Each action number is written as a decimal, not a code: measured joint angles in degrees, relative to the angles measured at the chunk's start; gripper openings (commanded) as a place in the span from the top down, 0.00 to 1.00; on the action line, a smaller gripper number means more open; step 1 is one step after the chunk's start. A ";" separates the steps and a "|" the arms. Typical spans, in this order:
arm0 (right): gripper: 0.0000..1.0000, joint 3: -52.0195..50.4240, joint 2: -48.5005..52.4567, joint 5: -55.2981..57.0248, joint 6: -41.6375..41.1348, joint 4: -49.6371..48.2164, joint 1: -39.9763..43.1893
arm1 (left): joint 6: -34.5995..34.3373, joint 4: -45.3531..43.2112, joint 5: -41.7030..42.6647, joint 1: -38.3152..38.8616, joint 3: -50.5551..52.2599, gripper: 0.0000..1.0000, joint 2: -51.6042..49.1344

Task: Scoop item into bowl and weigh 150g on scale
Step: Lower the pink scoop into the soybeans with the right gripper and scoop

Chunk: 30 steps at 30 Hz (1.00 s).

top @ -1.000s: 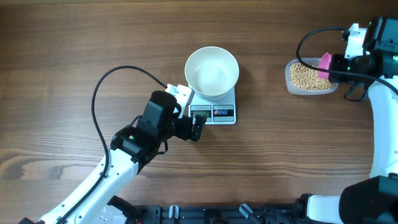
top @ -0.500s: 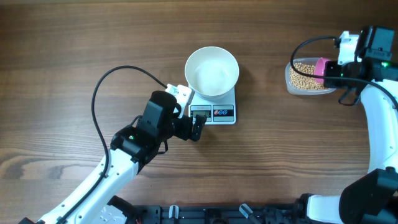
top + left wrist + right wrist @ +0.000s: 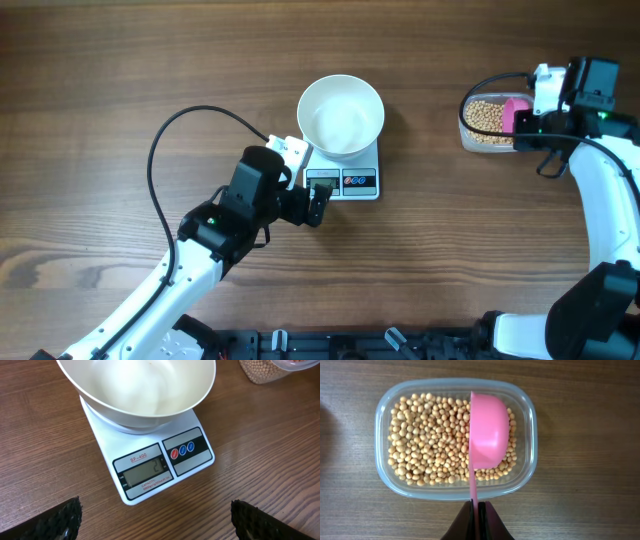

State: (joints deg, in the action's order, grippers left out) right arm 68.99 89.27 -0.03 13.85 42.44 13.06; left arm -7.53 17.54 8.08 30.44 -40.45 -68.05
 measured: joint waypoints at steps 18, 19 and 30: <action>0.96 -1.42 0.52 -6.80 0.02 2.01 -1.51 | 0.00 0.00 0.00 0.00 0.00 0.00 0.00; 0.96 -1.42 0.52 -7.26 0.02 2.43 -1.51 | 0.00 0.00 0.00 0.00 0.00 0.00 0.00; 0.96 -1.42 0.52 -9.11 -0.13 3.58 -1.51 | 0.00 0.00 0.00 0.00 0.00 0.00 0.00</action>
State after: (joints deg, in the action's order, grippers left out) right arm 67.57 89.80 -9.15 13.72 46.02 11.55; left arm -7.53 17.54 8.08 30.44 -40.45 -68.05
